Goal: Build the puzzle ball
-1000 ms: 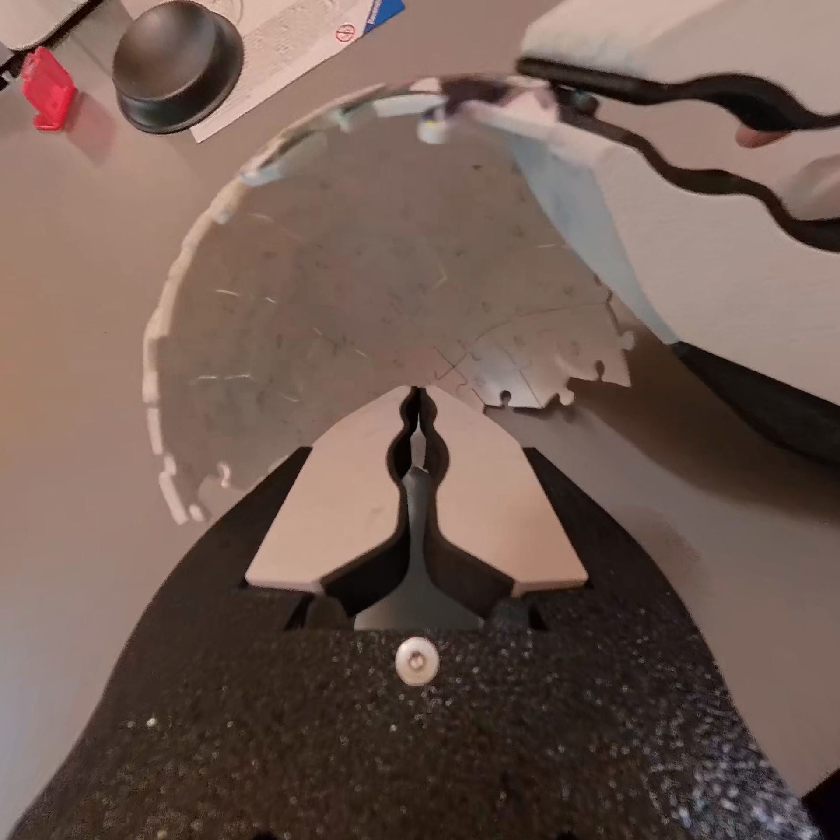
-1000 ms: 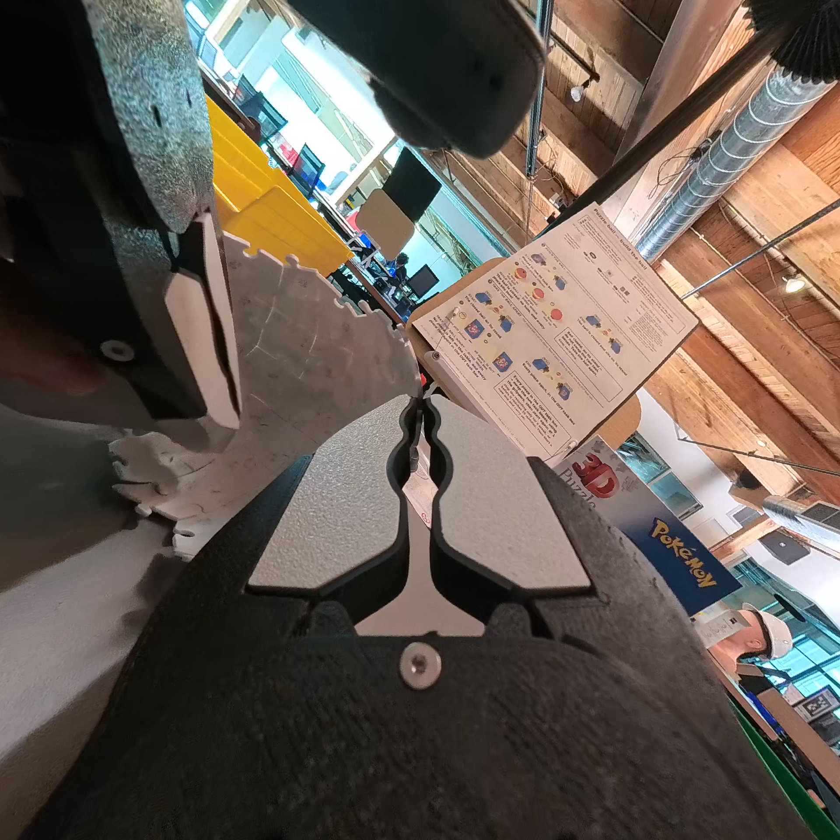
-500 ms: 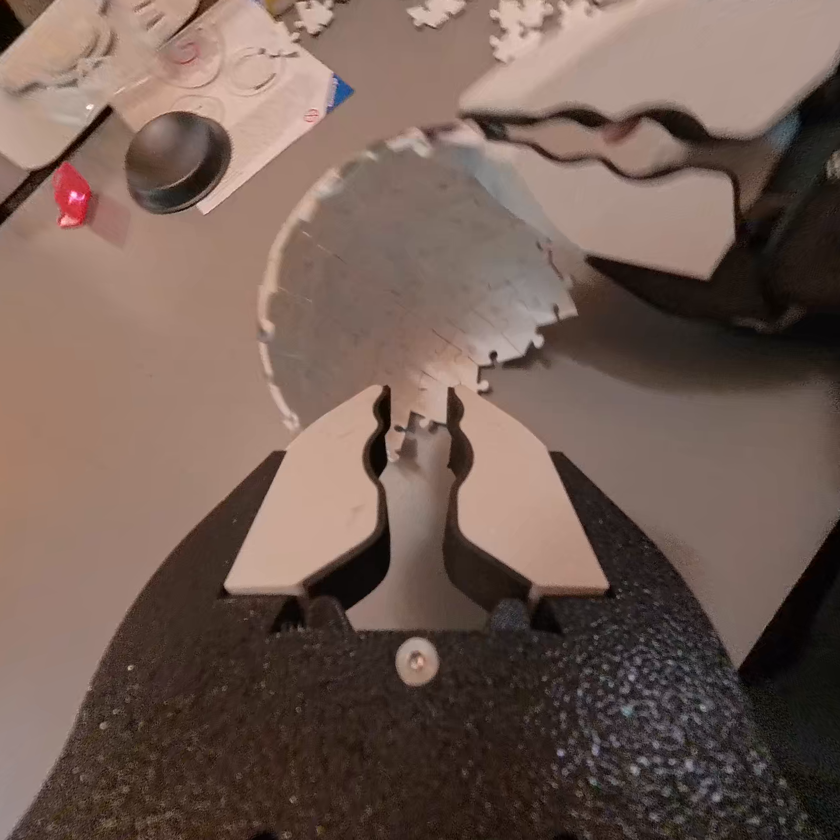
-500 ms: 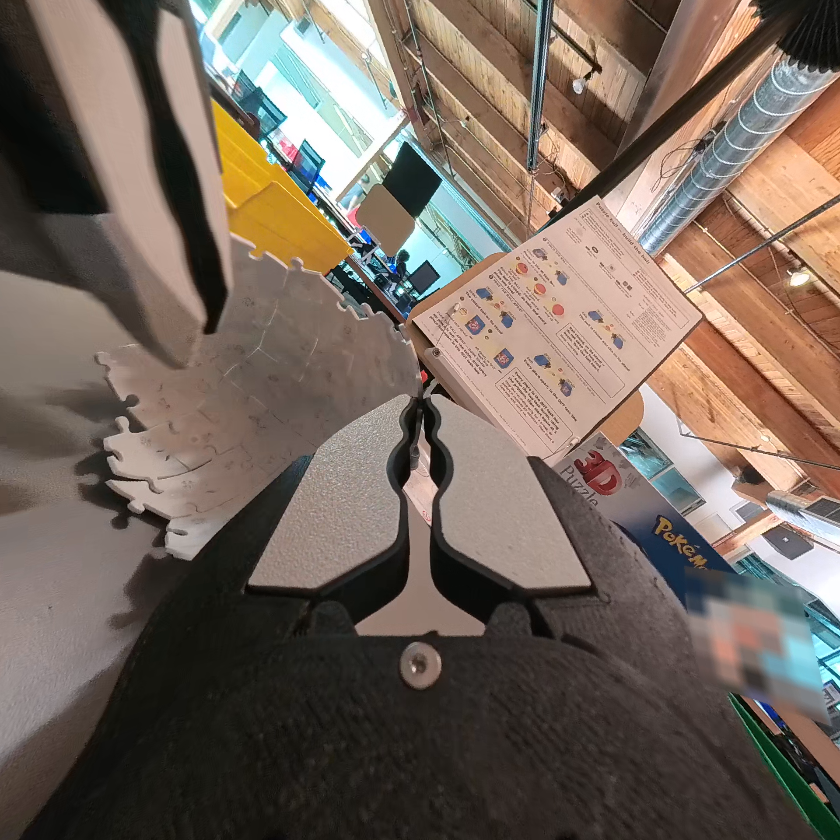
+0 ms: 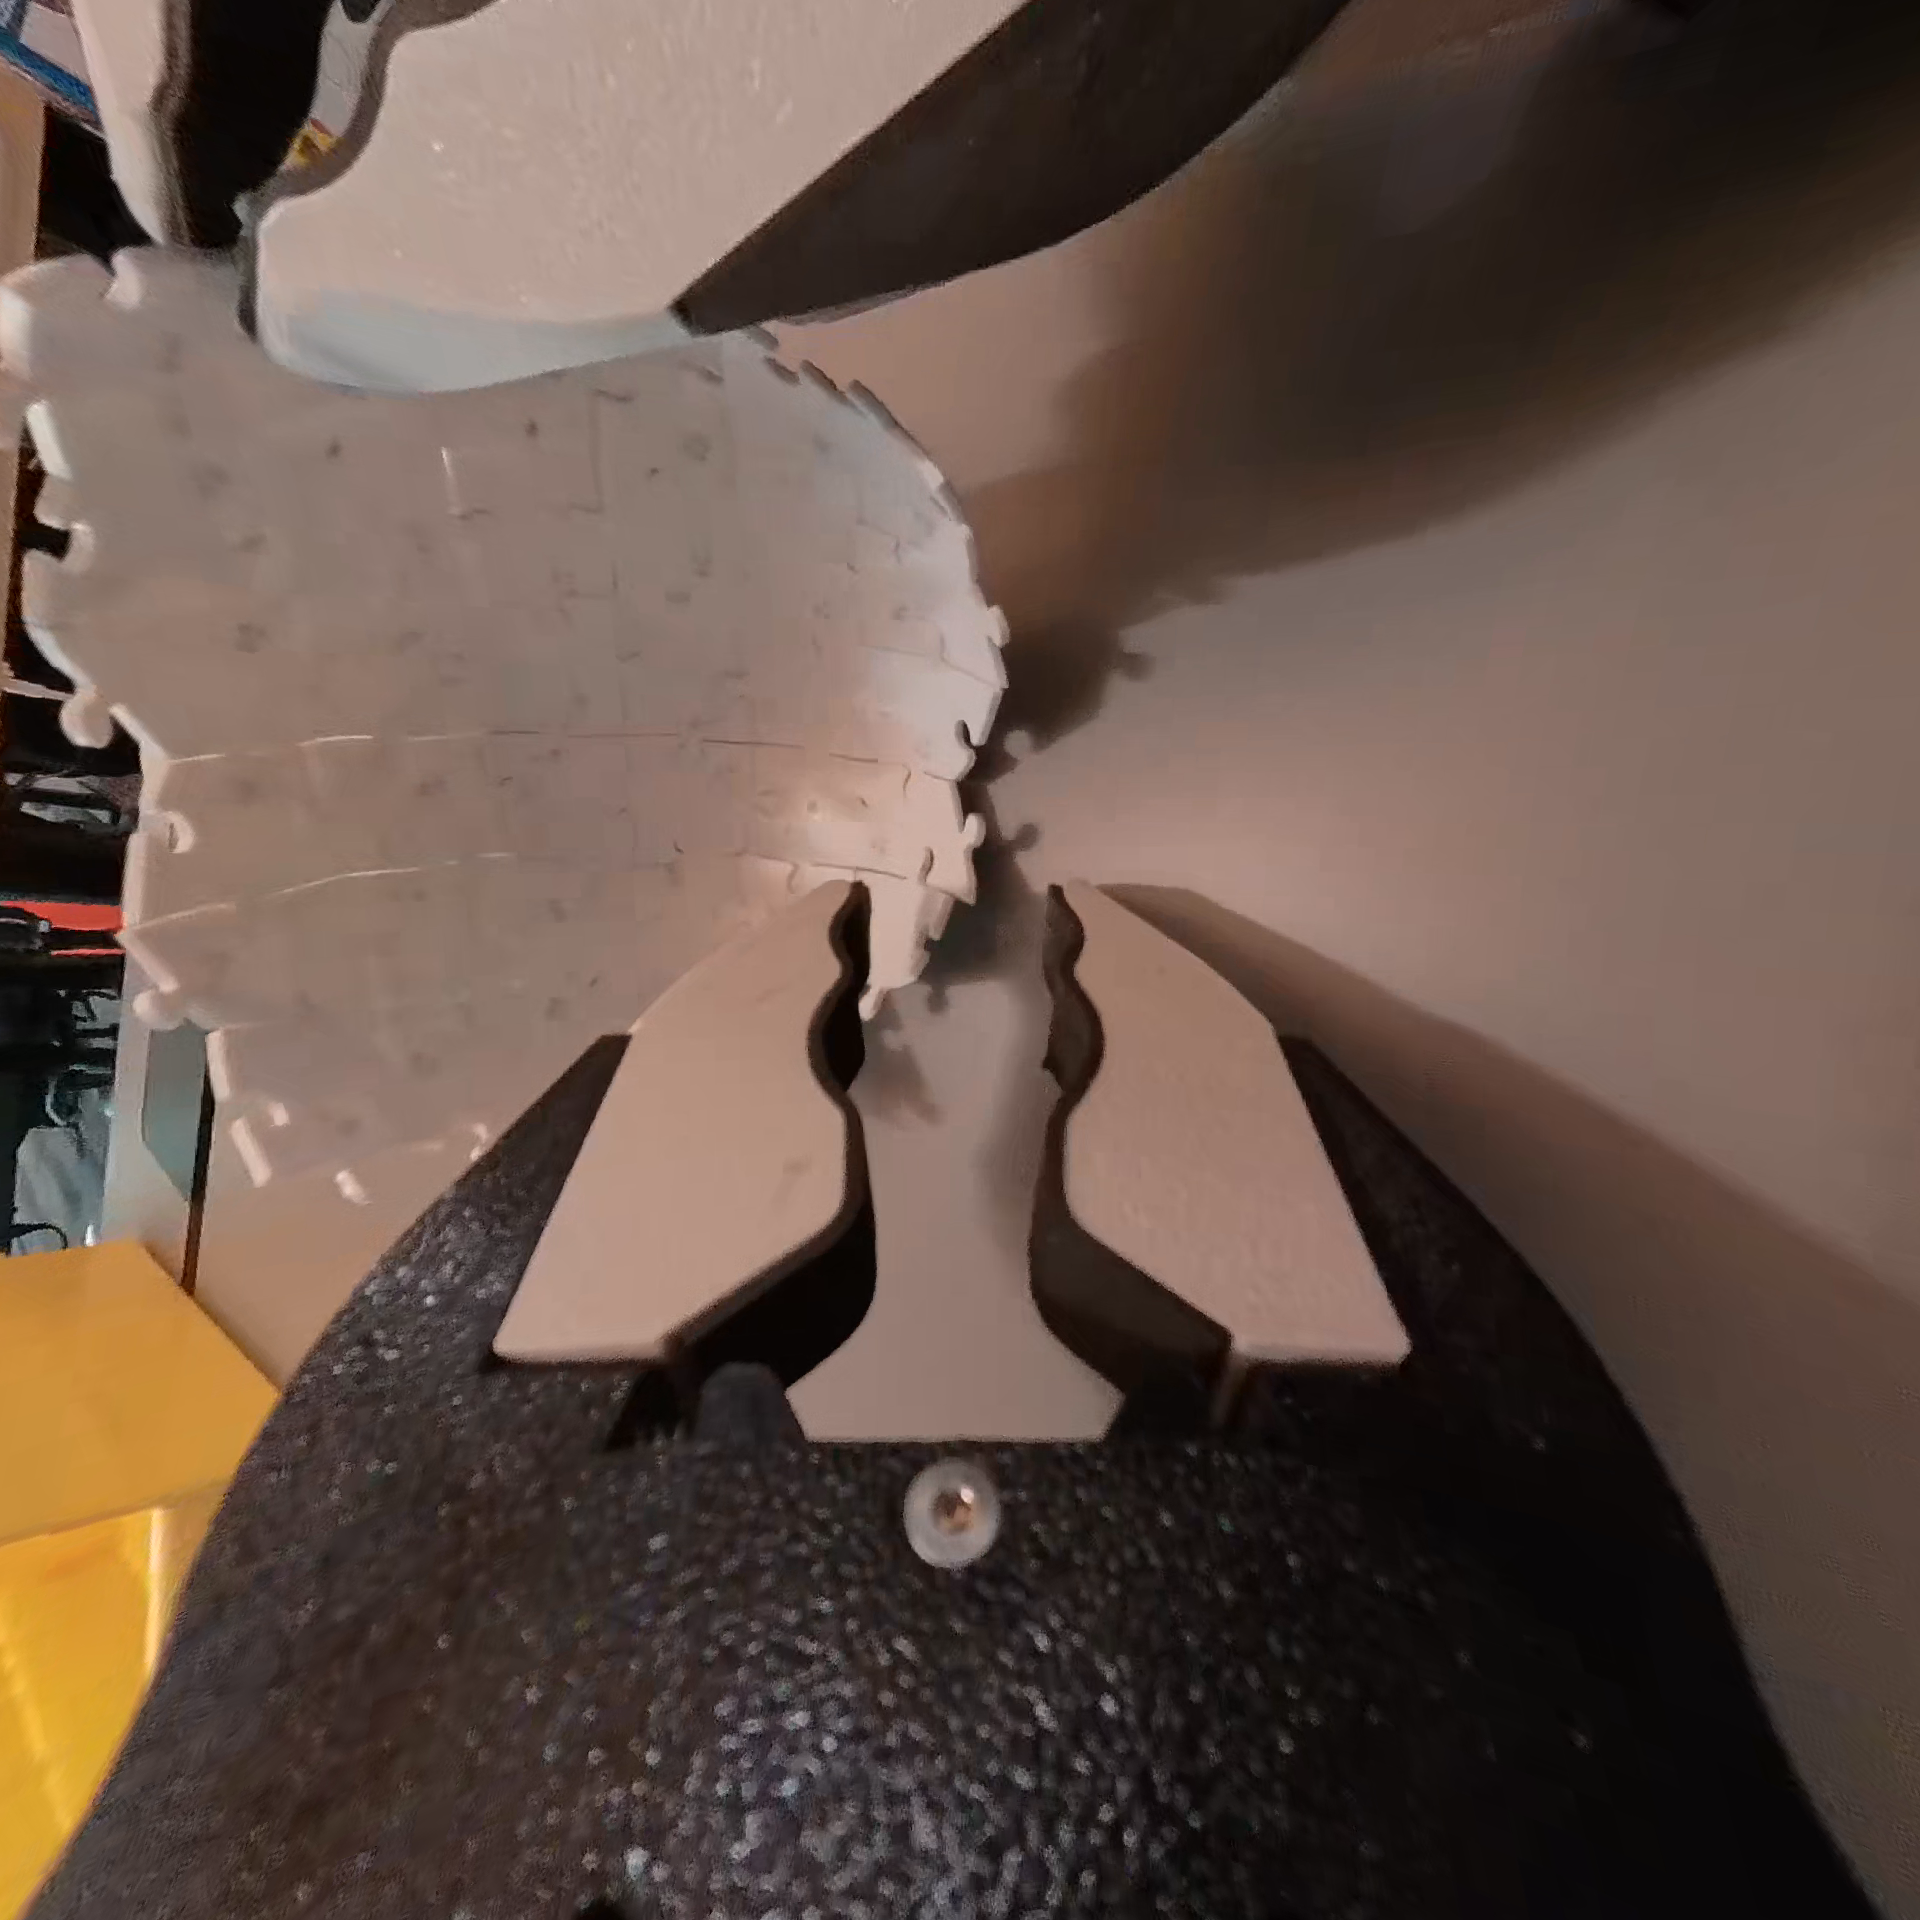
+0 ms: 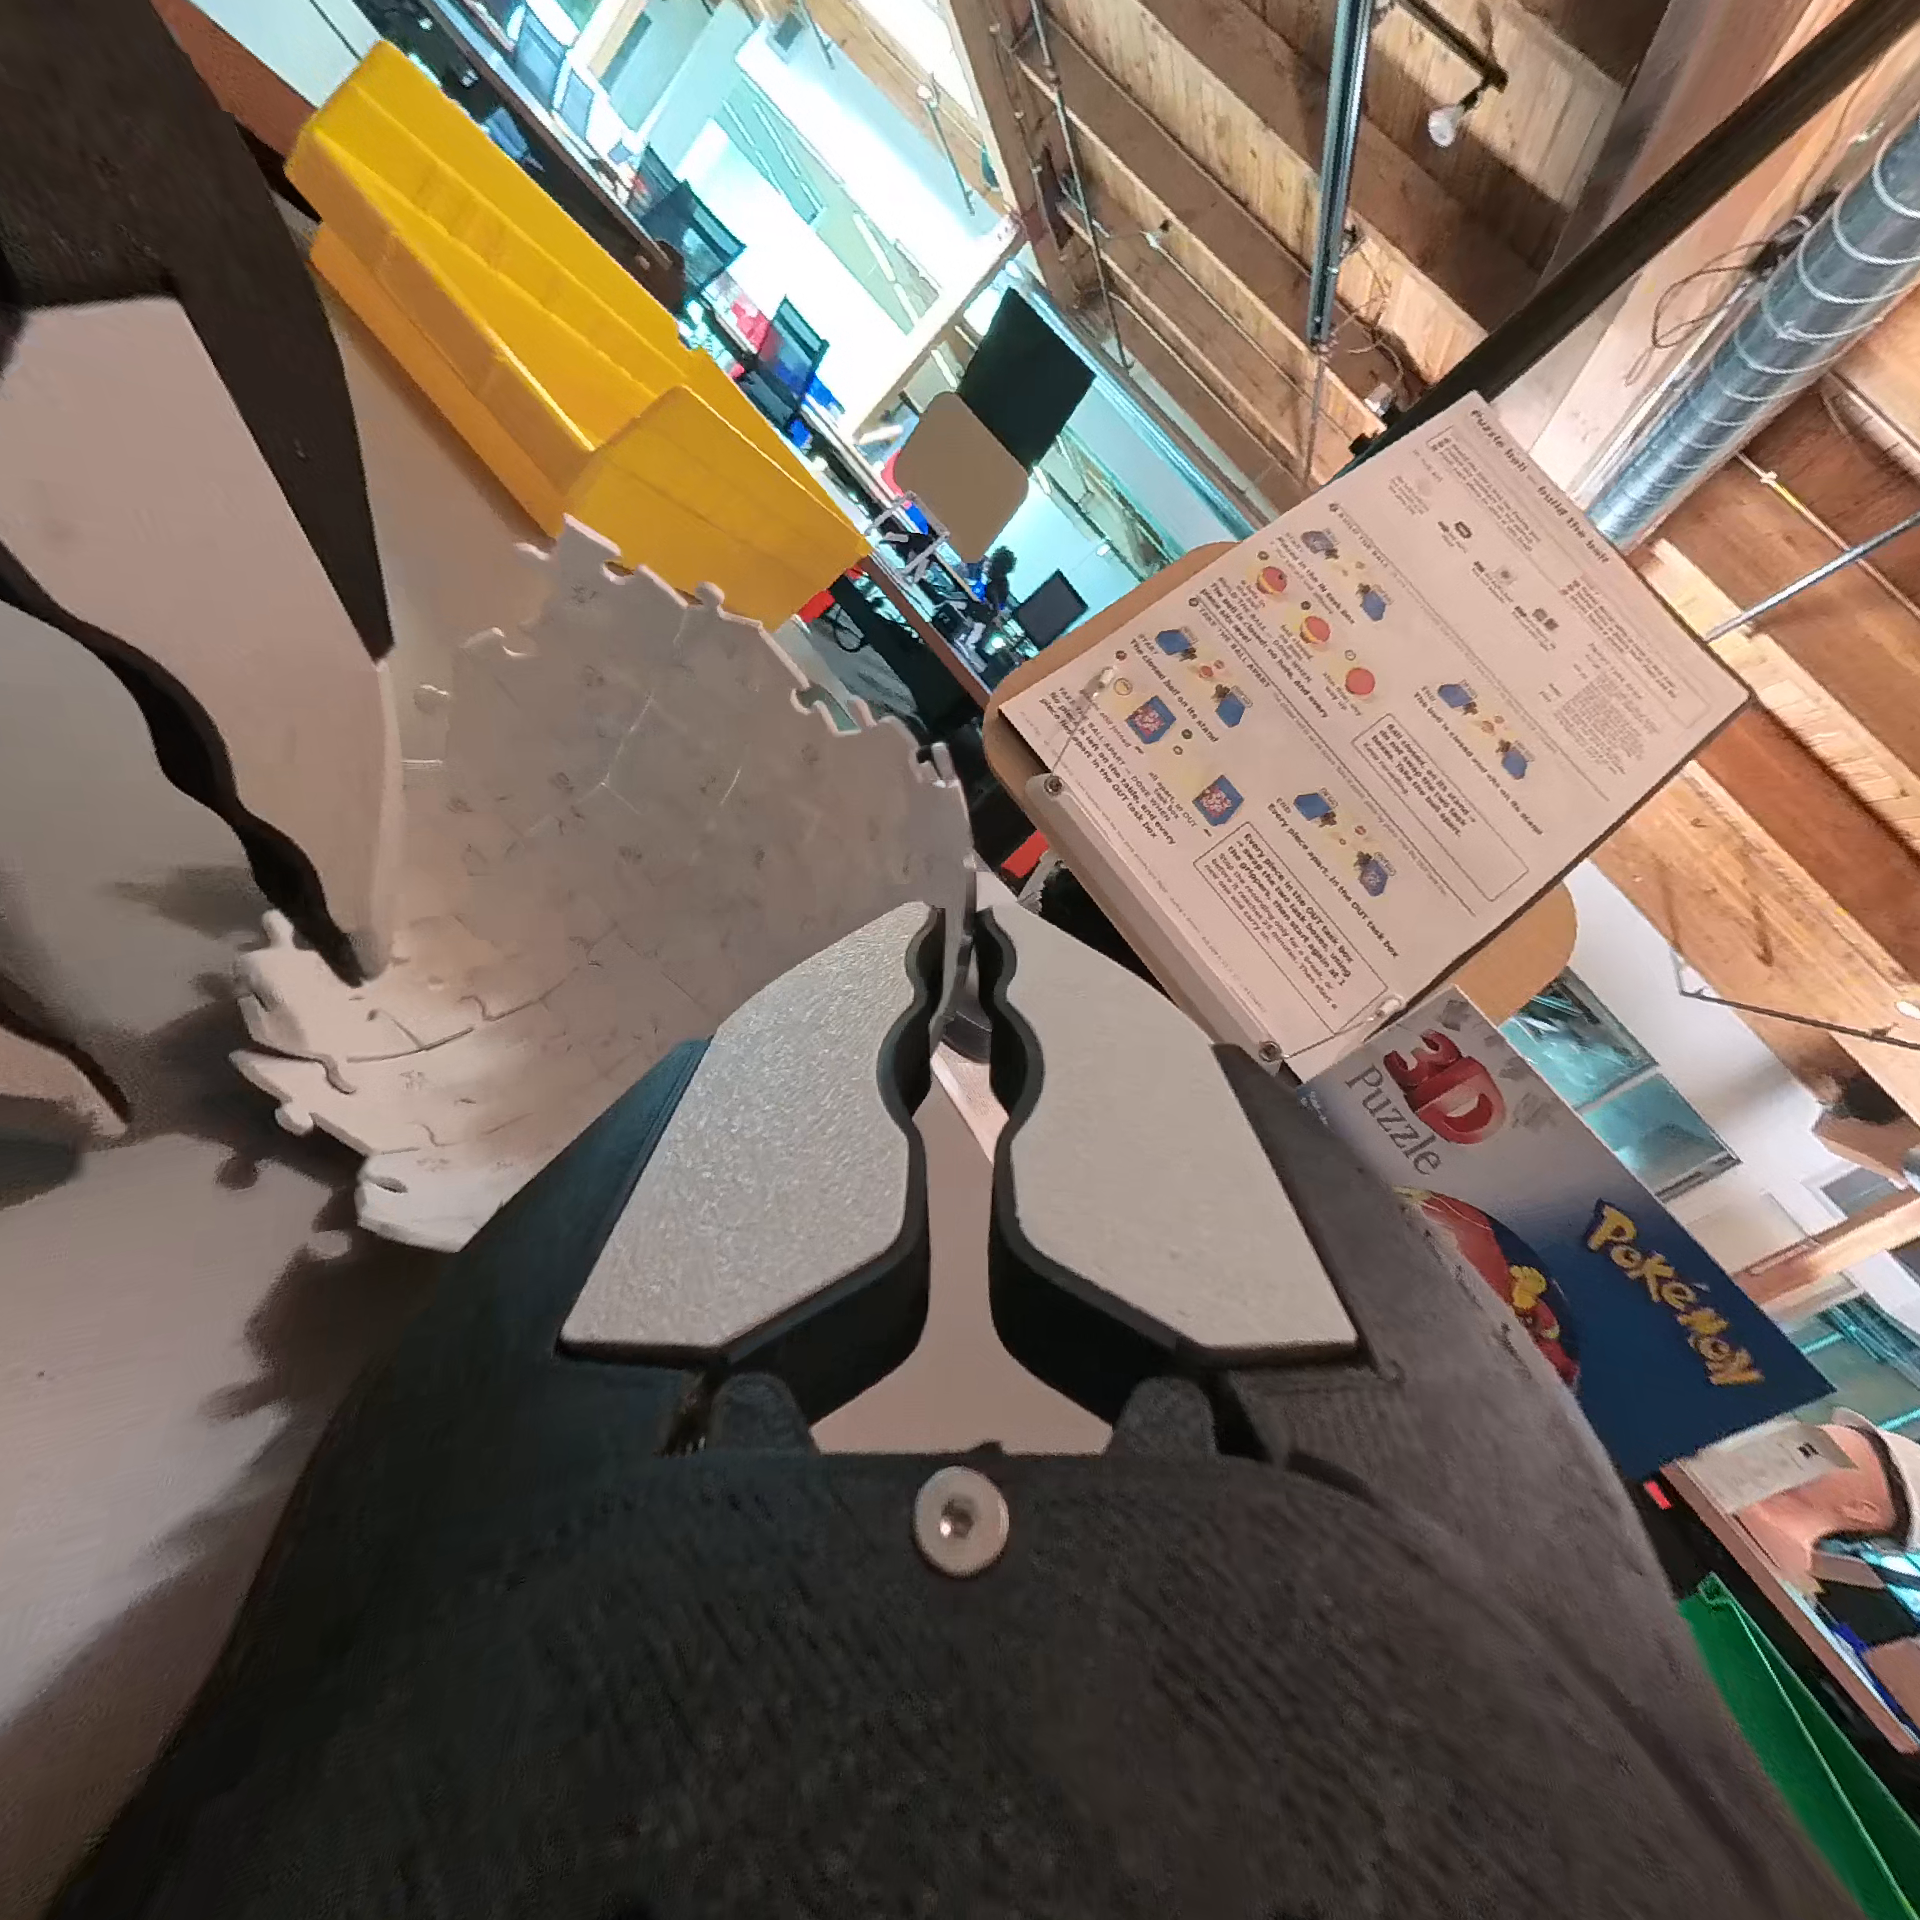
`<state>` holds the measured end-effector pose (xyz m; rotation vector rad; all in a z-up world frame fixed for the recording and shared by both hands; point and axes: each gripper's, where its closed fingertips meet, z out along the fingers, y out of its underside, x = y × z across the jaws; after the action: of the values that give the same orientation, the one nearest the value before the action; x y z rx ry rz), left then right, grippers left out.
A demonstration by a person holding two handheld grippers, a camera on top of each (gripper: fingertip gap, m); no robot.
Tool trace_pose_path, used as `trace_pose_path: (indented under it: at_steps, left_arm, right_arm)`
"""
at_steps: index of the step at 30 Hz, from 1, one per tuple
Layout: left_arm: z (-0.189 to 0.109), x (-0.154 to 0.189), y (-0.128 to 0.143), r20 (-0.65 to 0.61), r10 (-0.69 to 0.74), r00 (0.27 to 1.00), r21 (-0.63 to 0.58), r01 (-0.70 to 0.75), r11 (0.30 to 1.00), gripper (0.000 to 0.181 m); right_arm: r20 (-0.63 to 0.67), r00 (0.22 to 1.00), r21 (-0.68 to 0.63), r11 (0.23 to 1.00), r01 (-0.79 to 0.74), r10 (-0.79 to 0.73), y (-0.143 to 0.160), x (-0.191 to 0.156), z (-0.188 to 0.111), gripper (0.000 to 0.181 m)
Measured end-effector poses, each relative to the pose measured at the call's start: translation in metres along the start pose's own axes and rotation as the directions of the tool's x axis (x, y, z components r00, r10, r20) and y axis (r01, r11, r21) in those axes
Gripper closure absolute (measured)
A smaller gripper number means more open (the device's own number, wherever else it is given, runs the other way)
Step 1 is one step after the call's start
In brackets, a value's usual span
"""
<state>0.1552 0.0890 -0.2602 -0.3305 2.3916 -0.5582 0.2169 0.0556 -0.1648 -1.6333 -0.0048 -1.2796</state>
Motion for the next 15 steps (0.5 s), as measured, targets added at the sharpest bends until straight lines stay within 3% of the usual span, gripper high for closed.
trace_pose_path:
  at_steps: [4, 7, 15]
  left_arm:
    - [0.007, -0.004, -0.001, -0.025, -0.035, 0.999, 0.000, 0.035, 0.999, 0.152]
    - [0.009, -0.015, -0.004, 0.008, -0.064, 0.998, 0.024, 0.064, 0.998, 0.166]
    - [0.008, -0.043, -0.022, 0.054, -0.108, 0.993, 0.162, 0.098, 0.982, 0.161]
  right_arm:
    - [0.064, 0.998, 0.016, 1.000, -0.014, 0.013, 0.003, 0.000, 0.003, 0.171]
    - [0.108, 0.993, 0.041, 0.998, -0.041, 0.037, 0.005, 0.003, 0.004, 0.163]
    - [0.267, 0.951, 0.095, 0.978, -0.187, 0.156, 0.000, 0.018, -0.008, 0.146]
